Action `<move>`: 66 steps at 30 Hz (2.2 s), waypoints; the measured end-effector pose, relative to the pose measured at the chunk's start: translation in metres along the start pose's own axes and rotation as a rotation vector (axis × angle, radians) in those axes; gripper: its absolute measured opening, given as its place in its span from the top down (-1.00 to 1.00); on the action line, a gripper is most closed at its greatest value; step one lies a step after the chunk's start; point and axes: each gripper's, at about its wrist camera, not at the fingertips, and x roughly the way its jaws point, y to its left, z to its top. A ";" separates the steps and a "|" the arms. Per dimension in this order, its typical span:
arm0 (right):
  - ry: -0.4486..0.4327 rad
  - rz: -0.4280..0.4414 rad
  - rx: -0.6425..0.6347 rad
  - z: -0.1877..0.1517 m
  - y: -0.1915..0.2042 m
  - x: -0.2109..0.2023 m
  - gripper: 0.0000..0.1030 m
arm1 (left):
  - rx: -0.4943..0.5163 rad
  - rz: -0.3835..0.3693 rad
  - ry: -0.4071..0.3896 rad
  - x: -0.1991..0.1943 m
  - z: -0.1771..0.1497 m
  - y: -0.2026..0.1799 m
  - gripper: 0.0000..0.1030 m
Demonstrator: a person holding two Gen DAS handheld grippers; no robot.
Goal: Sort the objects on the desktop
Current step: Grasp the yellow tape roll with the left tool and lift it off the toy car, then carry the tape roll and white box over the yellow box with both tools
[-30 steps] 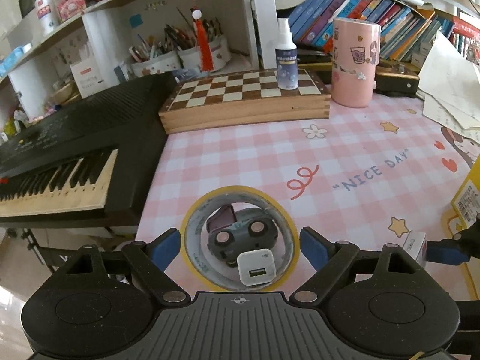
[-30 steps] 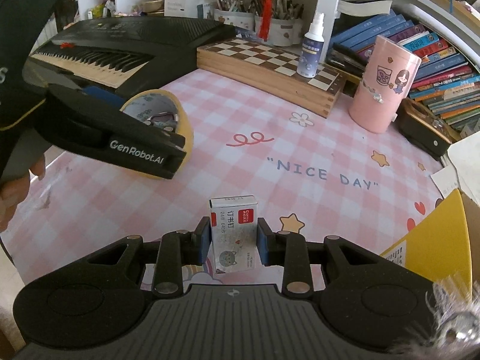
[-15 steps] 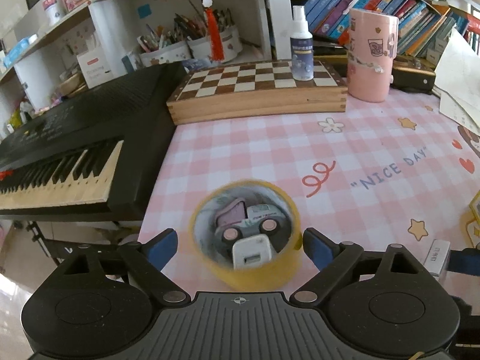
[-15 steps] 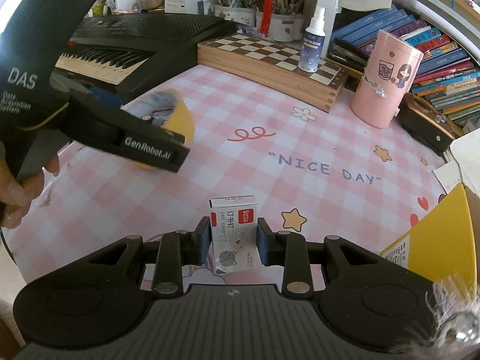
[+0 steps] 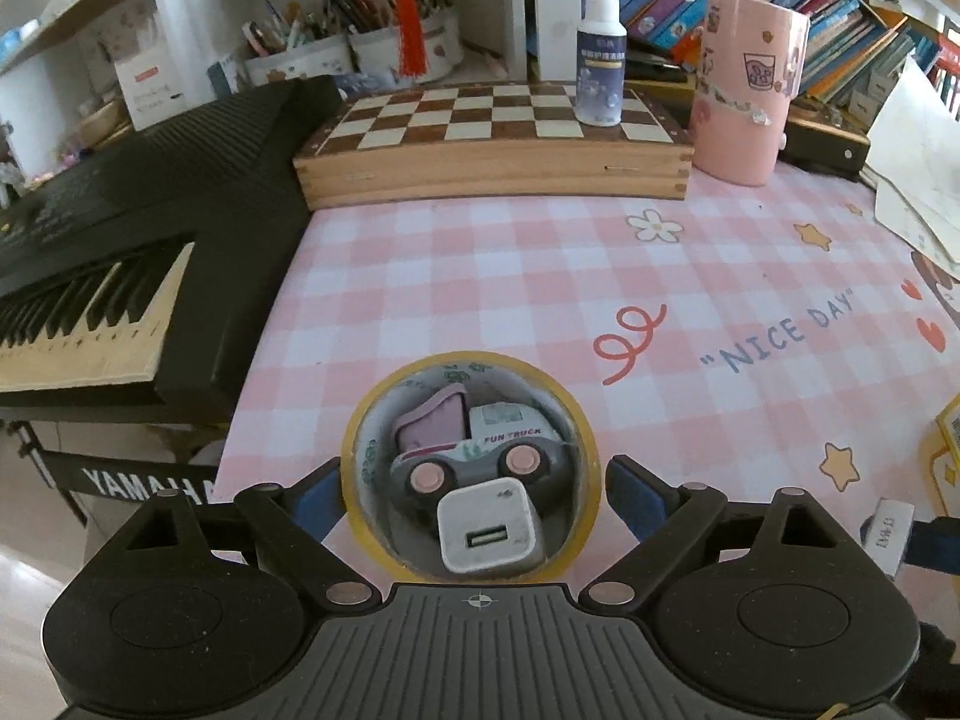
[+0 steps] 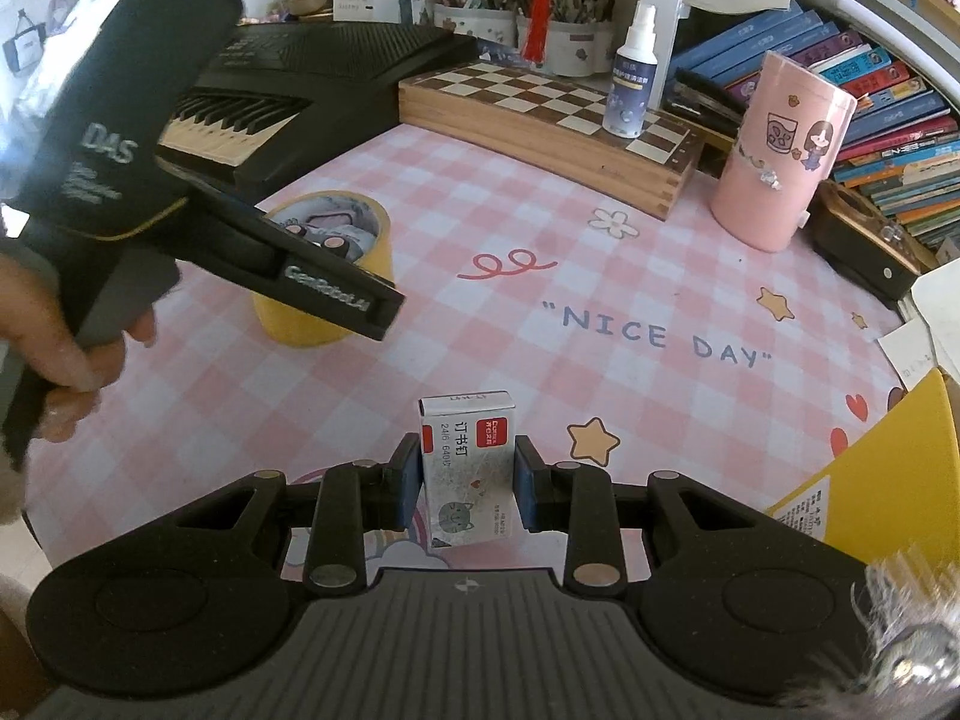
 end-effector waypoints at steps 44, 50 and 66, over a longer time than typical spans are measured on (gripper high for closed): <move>-0.188 -0.039 0.177 -0.039 0.052 -0.125 0.44 | -0.117 -0.249 -0.343 -0.205 -0.092 0.023 -0.62; -0.180 -0.048 0.191 -0.059 0.076 -0.142 0.44 | -0.118 -0.274 -0.338 -0.228 -0.123 0.029 -0.62; -0.123 -0.066 0.269 -0.132 0.134 -0.193 0.44 | -0.101 -0.373 -0.270 -0.265 -0.198 0.026 -0.62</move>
